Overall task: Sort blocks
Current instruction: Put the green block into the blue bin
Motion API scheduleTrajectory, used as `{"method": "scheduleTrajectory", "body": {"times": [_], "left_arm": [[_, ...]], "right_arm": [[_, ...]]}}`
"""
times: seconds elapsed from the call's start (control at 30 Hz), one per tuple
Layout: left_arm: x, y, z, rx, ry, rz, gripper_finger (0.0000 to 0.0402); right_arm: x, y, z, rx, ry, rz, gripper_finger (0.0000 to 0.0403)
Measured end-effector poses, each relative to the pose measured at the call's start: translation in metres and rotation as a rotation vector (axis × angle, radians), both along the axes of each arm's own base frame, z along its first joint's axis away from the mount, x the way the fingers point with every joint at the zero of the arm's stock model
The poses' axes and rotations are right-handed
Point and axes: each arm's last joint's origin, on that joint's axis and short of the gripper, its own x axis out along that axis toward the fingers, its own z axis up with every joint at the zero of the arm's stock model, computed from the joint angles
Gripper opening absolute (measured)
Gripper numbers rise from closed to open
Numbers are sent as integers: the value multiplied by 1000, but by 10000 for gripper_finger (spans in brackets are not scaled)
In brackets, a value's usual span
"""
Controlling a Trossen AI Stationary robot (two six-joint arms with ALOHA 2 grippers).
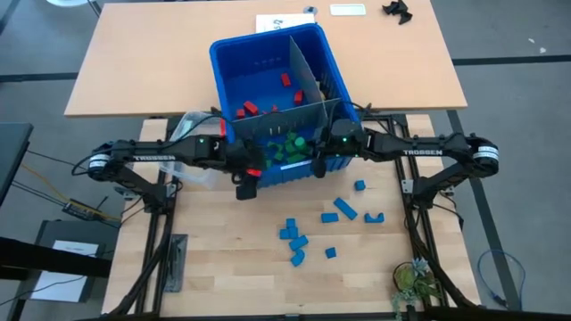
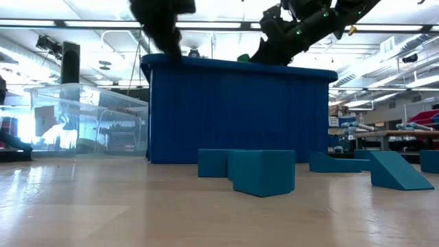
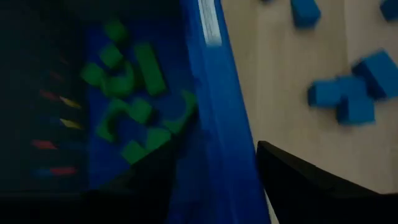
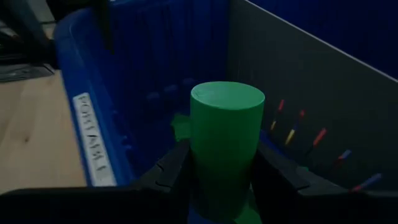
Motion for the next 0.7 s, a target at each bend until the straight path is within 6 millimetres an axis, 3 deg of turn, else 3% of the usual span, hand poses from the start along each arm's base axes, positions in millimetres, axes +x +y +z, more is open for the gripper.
{"method": "scheduleTrajectory", "body": {"times": [0.33,0.47,0.7], "left_arm": [[4,7,43,137,-169,92,231],[2,12,37,138,-272,125,231],[-25,18,20,71,-533,179,231]], "right_arm": [[-1,-1,1,-6,13,-17,131],[0,-3,12,-3,13,-47,131],[0,-7,31,-10,41,-89,131]]}}
